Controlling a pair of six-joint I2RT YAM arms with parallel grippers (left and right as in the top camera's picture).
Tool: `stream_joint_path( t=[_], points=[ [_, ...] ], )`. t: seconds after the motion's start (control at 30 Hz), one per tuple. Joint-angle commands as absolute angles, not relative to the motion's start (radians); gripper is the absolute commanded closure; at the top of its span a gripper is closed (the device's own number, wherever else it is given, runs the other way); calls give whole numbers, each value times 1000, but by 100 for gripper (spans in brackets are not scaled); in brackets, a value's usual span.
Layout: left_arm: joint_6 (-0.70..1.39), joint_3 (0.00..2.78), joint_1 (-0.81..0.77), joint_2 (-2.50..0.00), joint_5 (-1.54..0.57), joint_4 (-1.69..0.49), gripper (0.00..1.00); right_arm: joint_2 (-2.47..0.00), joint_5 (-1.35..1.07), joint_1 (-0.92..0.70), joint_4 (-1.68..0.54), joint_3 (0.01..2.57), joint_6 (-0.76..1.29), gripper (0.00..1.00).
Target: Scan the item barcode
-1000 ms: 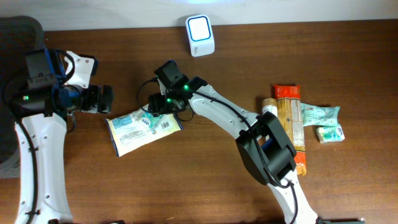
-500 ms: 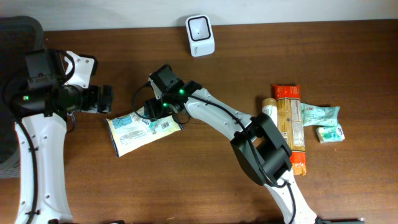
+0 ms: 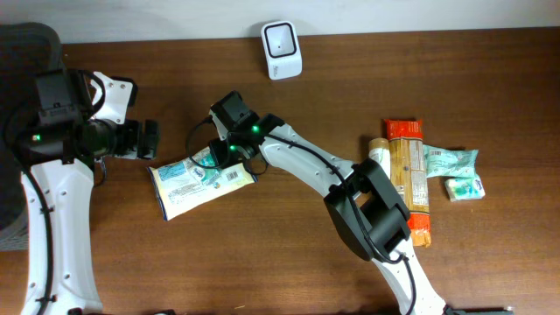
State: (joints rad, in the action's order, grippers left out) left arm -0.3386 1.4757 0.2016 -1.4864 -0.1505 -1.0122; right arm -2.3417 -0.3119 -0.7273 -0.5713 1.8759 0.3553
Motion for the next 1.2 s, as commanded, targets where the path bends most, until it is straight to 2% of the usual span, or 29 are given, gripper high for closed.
stream_joint_path(
  t=[0.0,0.13,0.37,0.4,0.43,0.47,0.5,0.53,0.73,1.0,1.17],
  points=[
    [-353,1485,204,-1481,-161,-1012,1,-2360,-291,-728,-588,1888,348,96],
    [-353,1485,204,-1481,-161,-1012,1,-2295,-291,-714,-670,1915,356,96],
    [-353,1485,204,-1481,-161,-1012,1,-2165,-284,-673,-949,1935,340,96],
    [-353,1485,204,-1481,-161,-1012,1,-2165,-284,-674,-926,1935,226,88],
    [-353,1485,204,-1481,-161,-1012,1,-2166,-284,-676,-883,1934,110,59],
    [-353,1485,204,-1481,-161,-1012,1,-2173,-284,-680,-835,1934,0,39],
    [-353,1485,204,-1481,-161,-1012,1,-2182,-284,-682,-802,1934,-67,31],
    [-353,1485,204,-1481,-161,-1012,1,-2199,-284,-682,-776,1934,-102,28],
    [-353,1485,204,-1481,-161,-1012,1,-2295,-386,-688,-661,1934,-154,31],
    [-353,1485,204,-1481,-161,-1012,1,-2343,-446,-694,-632,1934,-154,32],
    [-353,1485,204,-1481,-161,-1012,1,-2358,-484,-694,-667,1934,-153,43]
  ],
)
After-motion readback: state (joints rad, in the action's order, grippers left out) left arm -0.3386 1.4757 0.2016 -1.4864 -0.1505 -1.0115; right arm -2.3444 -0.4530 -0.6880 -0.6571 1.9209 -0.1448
